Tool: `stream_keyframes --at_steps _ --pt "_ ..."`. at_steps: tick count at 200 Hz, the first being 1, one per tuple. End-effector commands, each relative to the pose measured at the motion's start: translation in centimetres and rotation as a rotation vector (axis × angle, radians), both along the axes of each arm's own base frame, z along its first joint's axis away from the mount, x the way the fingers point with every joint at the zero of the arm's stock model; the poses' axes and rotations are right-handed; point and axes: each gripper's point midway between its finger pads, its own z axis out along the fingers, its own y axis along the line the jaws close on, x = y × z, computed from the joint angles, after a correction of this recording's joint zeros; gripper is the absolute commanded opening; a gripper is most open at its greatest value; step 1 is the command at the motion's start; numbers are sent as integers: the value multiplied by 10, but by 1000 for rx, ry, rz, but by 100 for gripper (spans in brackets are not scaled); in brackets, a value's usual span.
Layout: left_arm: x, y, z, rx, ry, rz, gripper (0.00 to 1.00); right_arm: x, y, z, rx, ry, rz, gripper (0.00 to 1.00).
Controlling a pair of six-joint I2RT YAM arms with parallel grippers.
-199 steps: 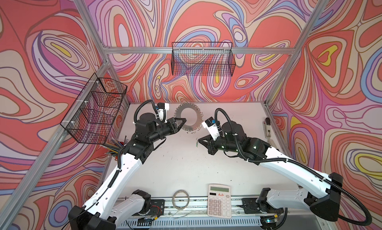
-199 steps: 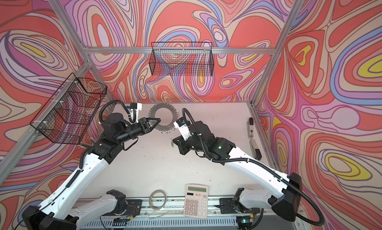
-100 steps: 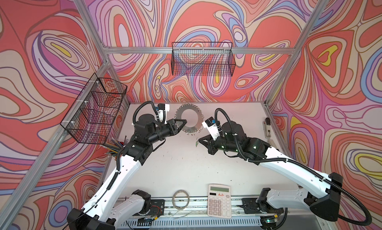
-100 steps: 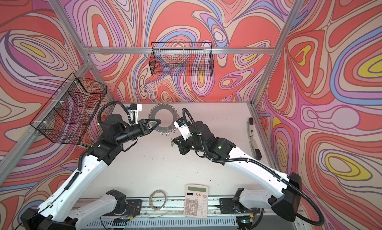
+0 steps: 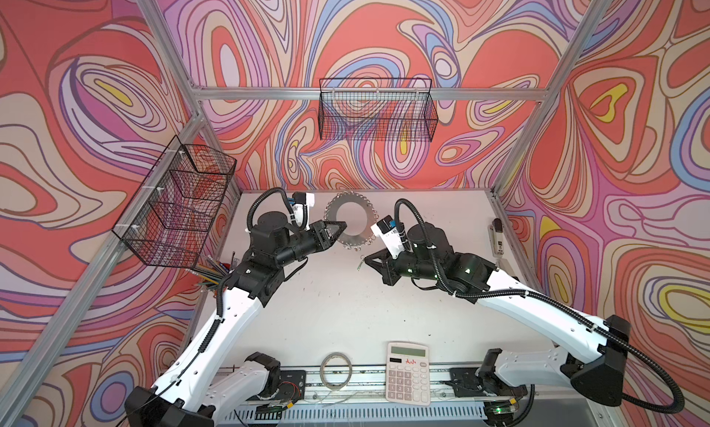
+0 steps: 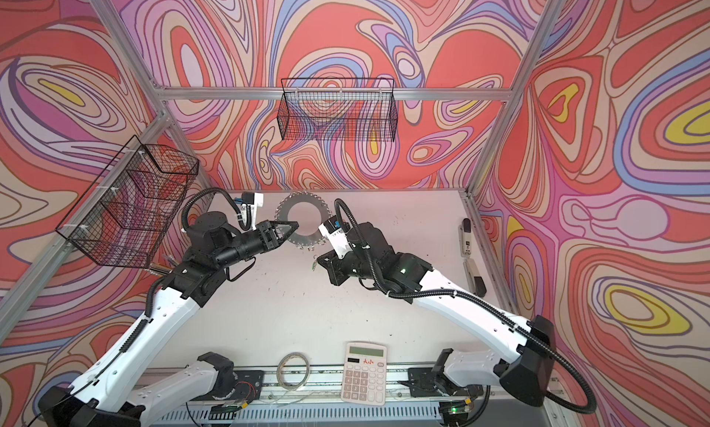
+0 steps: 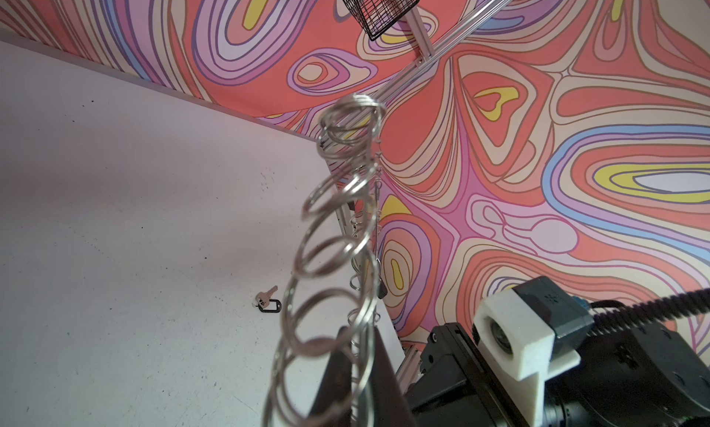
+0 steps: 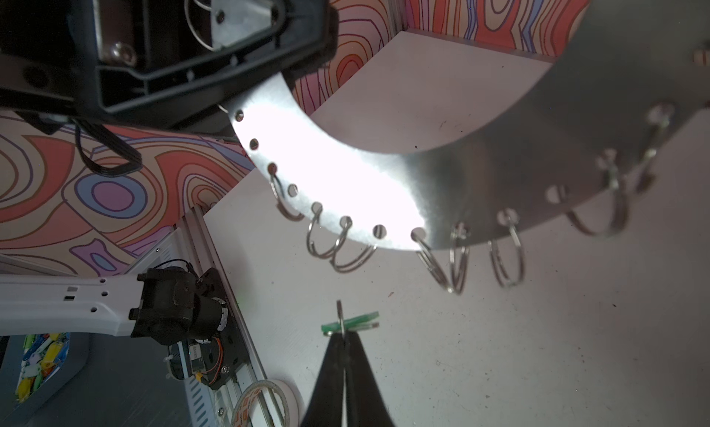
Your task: Put the keys on the keyring
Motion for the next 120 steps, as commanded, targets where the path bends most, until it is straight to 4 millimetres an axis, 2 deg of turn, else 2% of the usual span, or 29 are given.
stream_keyframes --at_steps 1,47,120 --pt "1 0 12 -11 -37 6 0 2 7 19 46 -20 11 0" --pt "4 2 9 2 -23 23 0 5 10 21 37 -28 9 0" --pt "1 1 11 3 -30 13 0 11 6 10 -11 -21 -23 0"
